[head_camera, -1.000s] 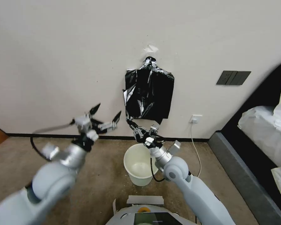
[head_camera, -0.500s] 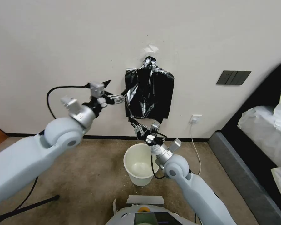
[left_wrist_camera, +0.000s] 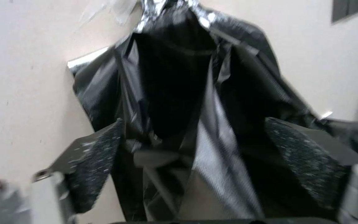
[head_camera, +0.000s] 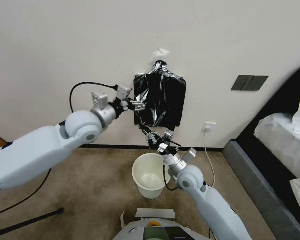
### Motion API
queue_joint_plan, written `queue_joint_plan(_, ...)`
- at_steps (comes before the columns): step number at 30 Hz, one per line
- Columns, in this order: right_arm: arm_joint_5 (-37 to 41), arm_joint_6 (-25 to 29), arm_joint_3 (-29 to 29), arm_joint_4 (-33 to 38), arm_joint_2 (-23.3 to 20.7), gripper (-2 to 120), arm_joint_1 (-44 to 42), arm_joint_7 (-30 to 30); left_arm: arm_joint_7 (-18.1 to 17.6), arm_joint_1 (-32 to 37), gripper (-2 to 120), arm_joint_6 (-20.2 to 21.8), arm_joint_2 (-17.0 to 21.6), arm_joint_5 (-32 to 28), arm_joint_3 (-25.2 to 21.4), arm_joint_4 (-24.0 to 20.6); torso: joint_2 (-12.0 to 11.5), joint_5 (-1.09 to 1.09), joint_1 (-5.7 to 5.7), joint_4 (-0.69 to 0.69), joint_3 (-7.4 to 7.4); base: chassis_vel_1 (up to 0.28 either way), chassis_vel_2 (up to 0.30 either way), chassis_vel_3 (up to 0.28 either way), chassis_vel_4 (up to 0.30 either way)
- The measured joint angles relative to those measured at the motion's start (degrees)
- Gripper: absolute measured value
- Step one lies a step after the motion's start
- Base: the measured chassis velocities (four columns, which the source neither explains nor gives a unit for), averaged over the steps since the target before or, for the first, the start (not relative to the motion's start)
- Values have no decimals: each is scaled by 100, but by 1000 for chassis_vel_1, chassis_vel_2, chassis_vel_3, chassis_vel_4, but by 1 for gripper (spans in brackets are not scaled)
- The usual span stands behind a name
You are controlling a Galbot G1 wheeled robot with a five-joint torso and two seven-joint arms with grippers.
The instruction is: Place a trash bag onto the trash bin.
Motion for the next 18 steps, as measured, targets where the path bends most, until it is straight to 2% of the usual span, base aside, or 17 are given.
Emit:
queue_joint_plan(2, 36, 0, 6, 4, 5, 0, 20, 5, -43, 8, 69, 21, -46, -113, 41, 6, 0, -1, 0, 0, 0, 0, 0, 0, 0)
queue_joint_plan(4, 40, 0, 7, 4, 6, 0, 23, 9, -46, 8, 66, 20, -61, -140, 42, 7, 0, 0, 0, 0, 0, 0, 0, 0, 0)
queue_joint_plan(8, 42, 0, 18, 5, 1, 0, 12, 25, -96, -19, 48, 11, -123, -247, 43, 43, 0, 0, -1, -1, 0, 0, 0, 0, 0)
queue_joint_plan(9, 42, 0, 18, 5, 1, 0, 12, 25, -96, -19, 48, 11, -123, -247, 43, 43, 0, 0, -1, -1, 0, 0, 0, 0, 0)
queue_joint_plan(12, 42, 1, 38, 7, -13, 0, -2, 42, -155, 34, 31, 2, -124, -298, -1, 46, 0, 0, -1, -1, 0, 0, 0, 0, 0)
queue_joint_plan(15, 48, 1, 40, 7, -16, 0, -1, 54, -165, 46, 29, 2, -123, -309, -6, 46, 0, 0, 0, -1, -1, 0, 0, 0, 0)
queue_joint_plan(17, 109, 1, 41, 20, -34, 0, 27, 131, -311, 114, 15, 61, -116, -320, -64, 1, 0, 0, -1, -1, 0, 0, 0, 0, 0)
queue_joint_plan(18, 109, 1, 41, 20, -34, 0, 27, 131, -311, 114, 15, 61, -116, -320, -64, 1, 0, 0, -1, -1, 0, 0, 0, 0, 0)
